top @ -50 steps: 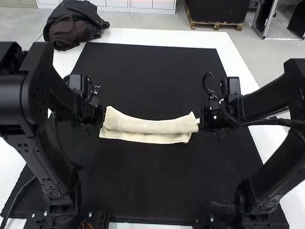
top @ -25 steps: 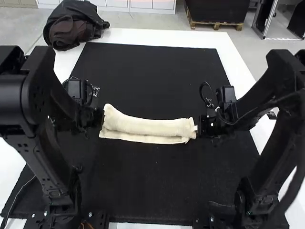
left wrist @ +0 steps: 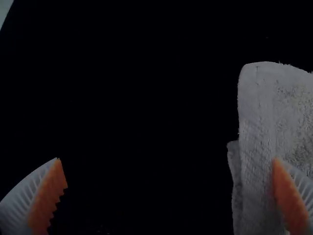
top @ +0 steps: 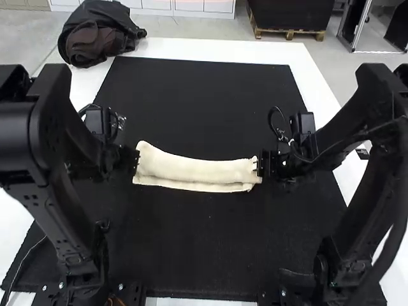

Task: Fold the towel.

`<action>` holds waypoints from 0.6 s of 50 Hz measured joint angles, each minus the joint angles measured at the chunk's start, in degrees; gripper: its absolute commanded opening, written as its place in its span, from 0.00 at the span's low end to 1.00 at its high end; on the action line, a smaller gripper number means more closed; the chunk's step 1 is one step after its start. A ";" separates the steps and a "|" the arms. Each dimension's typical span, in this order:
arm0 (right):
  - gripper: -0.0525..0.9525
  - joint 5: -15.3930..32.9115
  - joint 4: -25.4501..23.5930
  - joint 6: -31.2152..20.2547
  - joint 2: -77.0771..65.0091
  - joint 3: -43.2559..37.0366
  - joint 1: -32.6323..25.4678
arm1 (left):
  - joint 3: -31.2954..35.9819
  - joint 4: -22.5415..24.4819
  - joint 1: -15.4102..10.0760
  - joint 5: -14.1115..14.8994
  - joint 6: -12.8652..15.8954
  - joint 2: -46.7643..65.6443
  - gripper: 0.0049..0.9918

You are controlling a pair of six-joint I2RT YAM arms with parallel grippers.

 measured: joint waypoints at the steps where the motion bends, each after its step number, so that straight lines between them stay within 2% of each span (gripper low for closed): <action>1: 0.96 0.00 -0.07 0.00 0.00 0.17 0.00 | 0.00 0.04 0.20 0.00 -0.09 -0.33 0.98; 7: 0.96 0.00 -0.17 0.02 -0.02 1.31 0.00 | 0.00 -0.15 1.53 0.39 -1.20 -2.38 0.98; 14: 0.96 0.00 -0.15 0.02 -0.02 2.08 0.28 | 0.09 -2.43 2.82 1.86 -1.77 -4.17 0.98; 21: 0.96 0.02 -0.17 0.13 -0.02 2.08 2.05 | 0.07 -3.80 2.84 3.34 -1.77 -4.39 0.98; 30: 0.96 0.07 -0.09 0.52 0.11 2.08 4.66 | 0.07 -2.95 2.84 4.13 -1.79 -4.39 0.98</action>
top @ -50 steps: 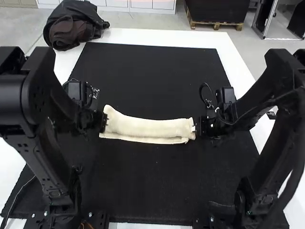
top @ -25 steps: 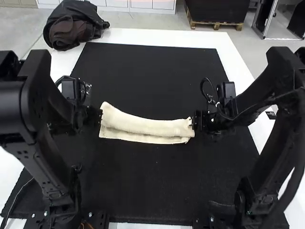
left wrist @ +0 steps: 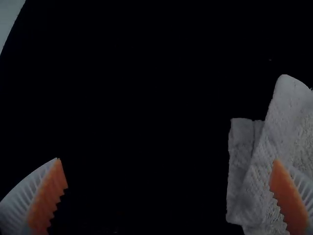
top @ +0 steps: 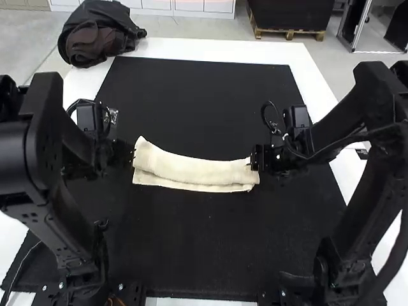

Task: Fold the towel.

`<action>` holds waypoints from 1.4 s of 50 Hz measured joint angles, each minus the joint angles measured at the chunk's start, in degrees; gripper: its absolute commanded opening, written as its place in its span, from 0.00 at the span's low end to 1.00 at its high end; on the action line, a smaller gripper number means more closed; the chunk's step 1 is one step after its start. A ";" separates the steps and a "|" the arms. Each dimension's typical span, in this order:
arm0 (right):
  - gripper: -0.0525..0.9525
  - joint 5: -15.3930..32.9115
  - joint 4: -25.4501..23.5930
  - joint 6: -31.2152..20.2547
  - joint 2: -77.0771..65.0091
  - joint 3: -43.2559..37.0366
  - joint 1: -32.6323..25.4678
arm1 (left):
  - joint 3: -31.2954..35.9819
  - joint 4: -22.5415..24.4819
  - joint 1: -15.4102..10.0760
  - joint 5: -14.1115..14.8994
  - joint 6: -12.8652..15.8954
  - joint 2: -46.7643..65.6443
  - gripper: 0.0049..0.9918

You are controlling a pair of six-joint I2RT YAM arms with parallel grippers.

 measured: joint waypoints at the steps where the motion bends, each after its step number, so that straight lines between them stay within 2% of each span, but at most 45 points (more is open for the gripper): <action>1: 0.96 0.00 0.00 0.13 0.07 0.00 0.37 | 0.02 0.17 0.00 0.00 -0.04 -0.02 0.98; 16: 0.96 0.22 0.46 1.03 1.97 0.07 1.90 | 0.11 1.77 2.10 -0.02 -1.66 0.00 0.98; 30: 0.96 0.59 1.73 1.03 4.00 0.17 1.90 | 1.29 2.23 7.85 0.48 -5.88 -2.75 0.98; 38: 0.94 0.87 2.38 1.01 4.83 0.37 1.90 | 1.27 1.68 9.05 0.70 -6.95 -3.76 0.98; 41: 0.78 0.96 2.99 0.92 5.33 0.39 1.97 | 1.27 1.11 9.05 0.83 -7.06 -3.76 0.98; 46: 0.02 1.57 3.48 0.92 6.29 0.68 1.99 | 1.29 0.74 9.05 0.87 -7.23 -3.76 0.98; 53: 0.03 0.44 3.72 1.31 8.76 1.75 2.84 | 1.29 0.42 9.05 0.87 -7.41 -3.76 0.98; 61: 0.03 -0.50 0.52 1.81 8.81 3.15 2.67 | 1.29 -0.33 9.05 0.87 -7.43 -3.76 0.98; 70: 0.03 -3.15 -4.26 2.05 5.33 3.23 -0.13 | 1.29 -0.50 9.05 0.85 -7.43 -3.76 0.98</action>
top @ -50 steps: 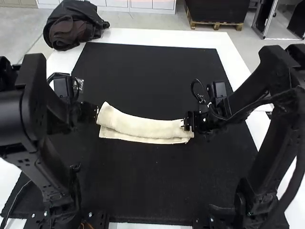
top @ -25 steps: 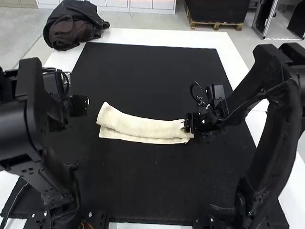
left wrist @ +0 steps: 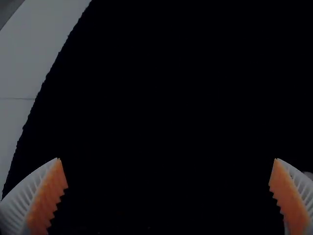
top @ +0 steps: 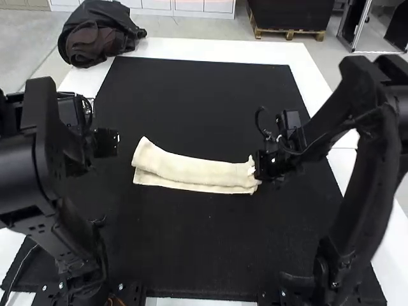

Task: Fold the towel.

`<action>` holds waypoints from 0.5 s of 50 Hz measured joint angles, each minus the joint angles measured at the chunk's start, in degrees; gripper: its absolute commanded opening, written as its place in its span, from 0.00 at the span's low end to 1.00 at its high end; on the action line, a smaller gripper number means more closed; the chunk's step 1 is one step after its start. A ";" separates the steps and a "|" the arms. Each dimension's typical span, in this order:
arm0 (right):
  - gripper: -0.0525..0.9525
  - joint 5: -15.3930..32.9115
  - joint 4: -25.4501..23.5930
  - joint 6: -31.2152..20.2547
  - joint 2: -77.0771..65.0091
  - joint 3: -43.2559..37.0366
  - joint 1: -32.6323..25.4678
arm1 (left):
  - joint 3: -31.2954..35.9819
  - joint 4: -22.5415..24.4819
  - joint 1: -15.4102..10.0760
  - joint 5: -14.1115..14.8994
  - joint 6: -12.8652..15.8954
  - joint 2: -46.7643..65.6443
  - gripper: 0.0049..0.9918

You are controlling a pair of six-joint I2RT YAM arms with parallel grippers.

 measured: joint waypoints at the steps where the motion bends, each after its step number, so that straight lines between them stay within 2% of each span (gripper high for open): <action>1: 0.03 -0.15 -0.57 0.00 -0.66 0.00 -0.33 | 0.00 0.00 0.00 0.00 0.00 0.00 0.98; 13: 0.03 -1.07 -7.52 -0.02 -7.89 2.82 -2.64 | -0.02 -0.26 0.00 -0.02 0.00 -1.05 0.98; 25: 0.03 -2.08 -11.61 1.22 -9.01 5.99 -0.17 | 0.00 -0.15 0.00 -0.24 0.00 -1.49 0.98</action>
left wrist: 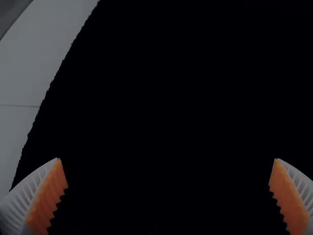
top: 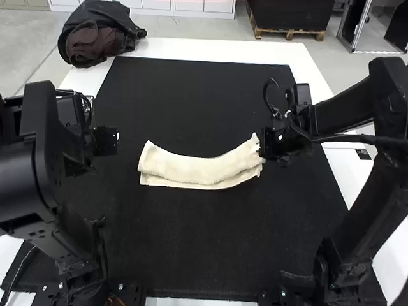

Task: Fold the towel.

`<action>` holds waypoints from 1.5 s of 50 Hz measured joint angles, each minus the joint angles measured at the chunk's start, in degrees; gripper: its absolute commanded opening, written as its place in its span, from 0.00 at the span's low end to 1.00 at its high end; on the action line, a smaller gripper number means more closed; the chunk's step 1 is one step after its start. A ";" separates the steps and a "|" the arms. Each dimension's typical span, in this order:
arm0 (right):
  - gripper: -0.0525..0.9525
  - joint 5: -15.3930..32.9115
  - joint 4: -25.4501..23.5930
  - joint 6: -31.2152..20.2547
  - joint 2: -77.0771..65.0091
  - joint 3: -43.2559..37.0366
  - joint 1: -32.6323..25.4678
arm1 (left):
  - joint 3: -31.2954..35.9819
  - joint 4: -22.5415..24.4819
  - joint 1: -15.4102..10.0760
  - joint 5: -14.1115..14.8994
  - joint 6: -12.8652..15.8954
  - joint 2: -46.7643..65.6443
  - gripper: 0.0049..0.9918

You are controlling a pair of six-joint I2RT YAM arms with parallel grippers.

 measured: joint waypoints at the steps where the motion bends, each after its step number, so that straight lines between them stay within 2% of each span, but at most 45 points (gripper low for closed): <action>1: 0.03 0.00 -0.04 0.11 0.00 0.11 0.46 | 0.00 0.02 0.00 -0.02 0.00 -0.02 0.98; 18: 0.03 -0.42 0.22 5.05 0.04 4.26 10.73 | 0.00 0.26 -0.02 -1.49 0.00 0.00 0.98; 34: 0.03 -0.90 3.39 10.51 5.03 10.05 20.02 | -0.02 0.26 0.00 -3.04 0.46 -0.02 0.98; 53: 0.03 -1.05 6.88 12.70 14.60 18.62 25.33 | -0.02 0.76 0.00 -3.48 0.48 0.00 0.98; 75: 0.03 -1.25 7.30 13.68 23.32 27.17 30.21 | -2.43 1.62 0.00 -3.50 0.48 -0.70 0.98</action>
